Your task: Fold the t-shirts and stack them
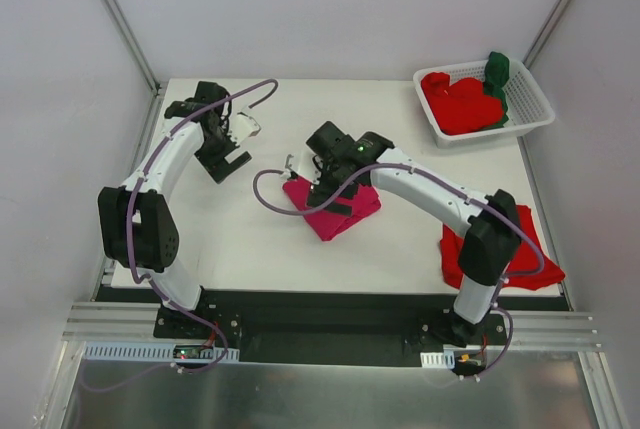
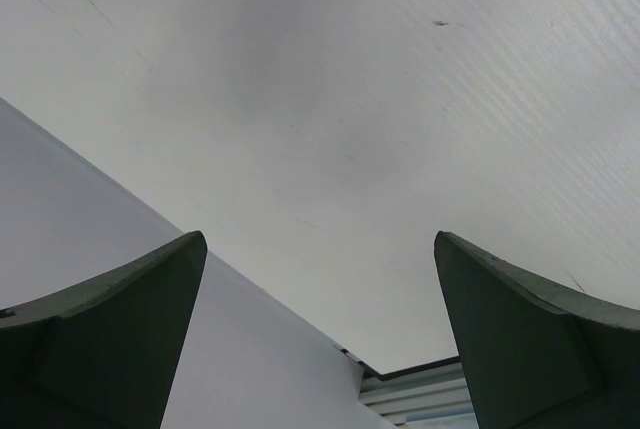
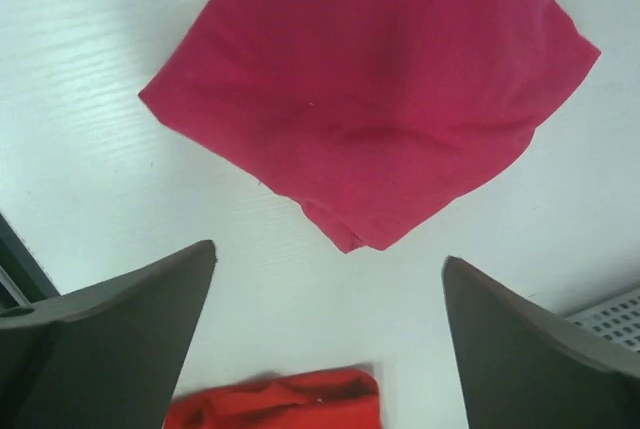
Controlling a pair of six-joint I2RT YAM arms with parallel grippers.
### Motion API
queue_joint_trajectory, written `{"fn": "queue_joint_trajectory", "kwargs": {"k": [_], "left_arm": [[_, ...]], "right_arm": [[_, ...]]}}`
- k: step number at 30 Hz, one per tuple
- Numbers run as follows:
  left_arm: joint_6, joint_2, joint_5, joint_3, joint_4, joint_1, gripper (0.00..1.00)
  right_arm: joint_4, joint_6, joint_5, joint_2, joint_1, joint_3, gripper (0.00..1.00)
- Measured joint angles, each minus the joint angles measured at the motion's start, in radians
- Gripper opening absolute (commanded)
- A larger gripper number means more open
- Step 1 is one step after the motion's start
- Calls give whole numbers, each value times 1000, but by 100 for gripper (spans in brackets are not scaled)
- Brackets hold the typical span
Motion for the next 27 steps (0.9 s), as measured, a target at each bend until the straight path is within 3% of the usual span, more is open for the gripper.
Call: {"fn": "queue_joint_trajectory", "kwargs": {"k": [10, 19, 27], "left_arm": [[8, 10, -24, 5, 0, -12, 99], [26, 11, -40, 5, -1, -13, 99], [27, 18, -47, 8, -3, -22, 99]], "right_arm": [[-41, 259, -299, 288, -156, 143, 100], [-72, 361, -330, 358, -174, 195, 100], [-110, 363, -293, 352, -171, 92, 100]]}}
